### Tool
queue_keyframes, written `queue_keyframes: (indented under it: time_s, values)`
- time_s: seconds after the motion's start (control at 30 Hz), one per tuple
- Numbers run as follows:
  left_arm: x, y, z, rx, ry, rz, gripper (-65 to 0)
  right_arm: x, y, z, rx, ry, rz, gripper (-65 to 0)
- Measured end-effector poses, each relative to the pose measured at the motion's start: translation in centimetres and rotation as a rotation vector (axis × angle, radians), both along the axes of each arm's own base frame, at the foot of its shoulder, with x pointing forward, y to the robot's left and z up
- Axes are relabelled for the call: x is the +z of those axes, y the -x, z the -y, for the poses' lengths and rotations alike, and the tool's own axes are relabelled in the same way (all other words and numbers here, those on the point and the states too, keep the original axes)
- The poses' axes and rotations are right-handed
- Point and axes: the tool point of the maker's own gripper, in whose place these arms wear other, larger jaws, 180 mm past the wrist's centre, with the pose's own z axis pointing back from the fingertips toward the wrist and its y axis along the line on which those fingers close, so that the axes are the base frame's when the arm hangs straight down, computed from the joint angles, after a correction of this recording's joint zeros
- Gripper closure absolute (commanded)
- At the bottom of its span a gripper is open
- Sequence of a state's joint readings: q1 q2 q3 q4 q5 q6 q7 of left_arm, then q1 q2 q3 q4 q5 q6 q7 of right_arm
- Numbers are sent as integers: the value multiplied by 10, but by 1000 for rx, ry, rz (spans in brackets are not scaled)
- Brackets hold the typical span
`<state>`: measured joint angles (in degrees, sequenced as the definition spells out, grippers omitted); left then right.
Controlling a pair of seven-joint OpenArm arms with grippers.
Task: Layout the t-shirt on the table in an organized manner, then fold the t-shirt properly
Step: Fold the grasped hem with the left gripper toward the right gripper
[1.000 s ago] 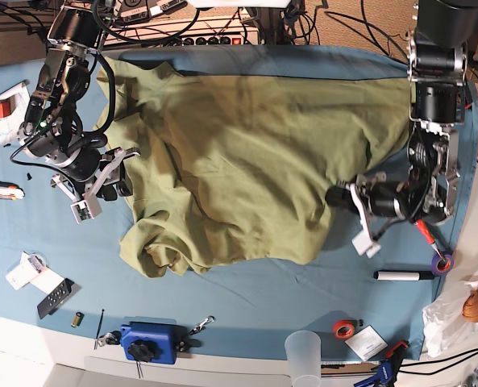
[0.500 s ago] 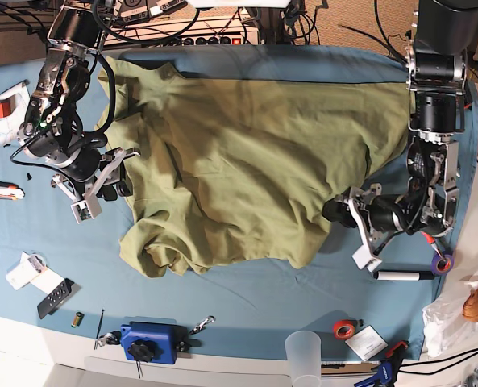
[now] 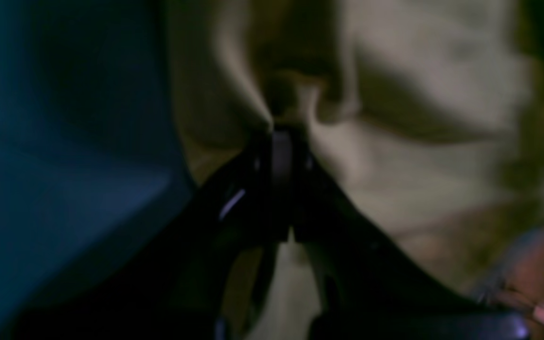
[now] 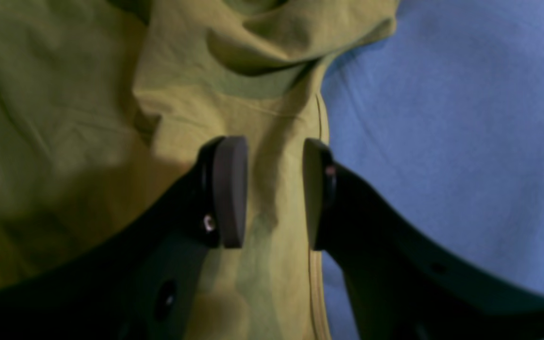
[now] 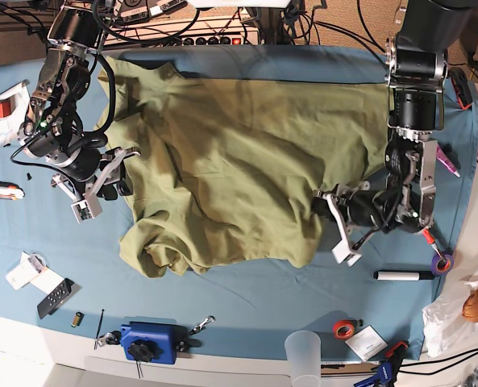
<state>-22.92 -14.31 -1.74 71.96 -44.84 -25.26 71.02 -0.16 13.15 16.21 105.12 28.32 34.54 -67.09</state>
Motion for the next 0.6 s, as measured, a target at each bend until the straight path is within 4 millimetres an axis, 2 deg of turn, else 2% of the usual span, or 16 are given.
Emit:
queue_keyframes:
  time_s: [0.13,0.27,0.6]
  values:
    - [27,-3,14,-50,53,74,0,0,0,0,-1,1,-1,-202]
    - [34,7,21,-72,85,91,0,0,0,0,0,0,0,-202]
    - [22,94,47,-194,154,84,0,0,0,1,-1,2,-1,-202]
